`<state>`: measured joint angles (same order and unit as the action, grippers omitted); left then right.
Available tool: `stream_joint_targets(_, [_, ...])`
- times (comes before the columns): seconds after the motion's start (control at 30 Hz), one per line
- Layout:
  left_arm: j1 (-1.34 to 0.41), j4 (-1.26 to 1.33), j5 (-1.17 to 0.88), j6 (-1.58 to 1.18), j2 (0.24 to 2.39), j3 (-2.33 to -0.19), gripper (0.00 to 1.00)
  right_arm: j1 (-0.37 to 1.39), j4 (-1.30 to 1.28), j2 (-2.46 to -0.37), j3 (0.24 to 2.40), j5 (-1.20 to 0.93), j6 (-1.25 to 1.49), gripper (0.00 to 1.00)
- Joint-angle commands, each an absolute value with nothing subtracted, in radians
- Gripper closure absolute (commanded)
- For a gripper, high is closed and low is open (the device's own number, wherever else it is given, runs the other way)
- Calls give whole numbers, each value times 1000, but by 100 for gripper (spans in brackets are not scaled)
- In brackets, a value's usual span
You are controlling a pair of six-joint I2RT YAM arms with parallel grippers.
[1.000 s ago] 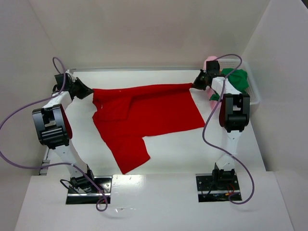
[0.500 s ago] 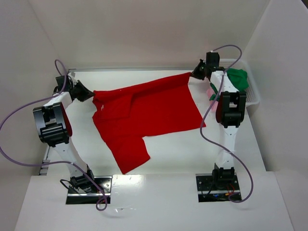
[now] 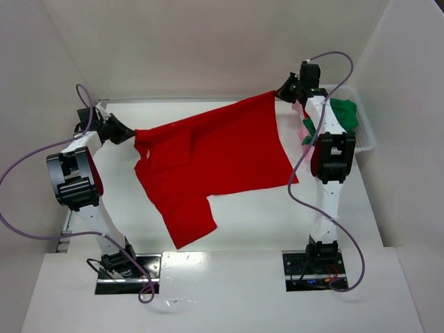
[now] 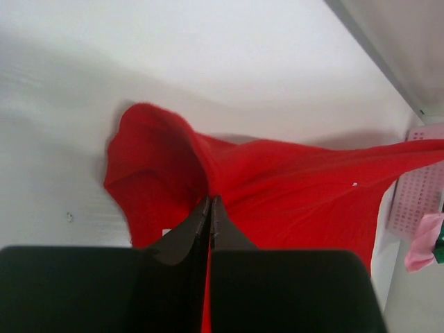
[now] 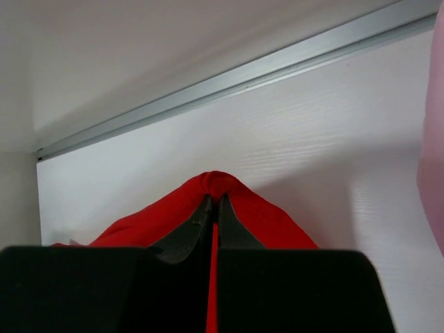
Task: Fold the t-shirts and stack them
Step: Fold the flattened tshirt in 1/3 of the way
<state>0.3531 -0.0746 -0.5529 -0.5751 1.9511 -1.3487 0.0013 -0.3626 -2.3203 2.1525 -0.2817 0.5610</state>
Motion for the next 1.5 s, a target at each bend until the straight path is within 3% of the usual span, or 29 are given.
stream_joint_targets(0.0, [376, -44, -566, -538, 1962, -1422, 100, -20, -336, -2336, 2126, -252, 565, 100])
stream_joint_targets(0.43, [376, -57, -600, -558, 1982, -1483, 100, -20, -264, -2313, 1948, -261, 555, 100])
stream_joint_targets(1.47, [405, -75, -586, -528, 1948, -1269, 100, -20, -245, -2385, 1841, -241, 546, 100])
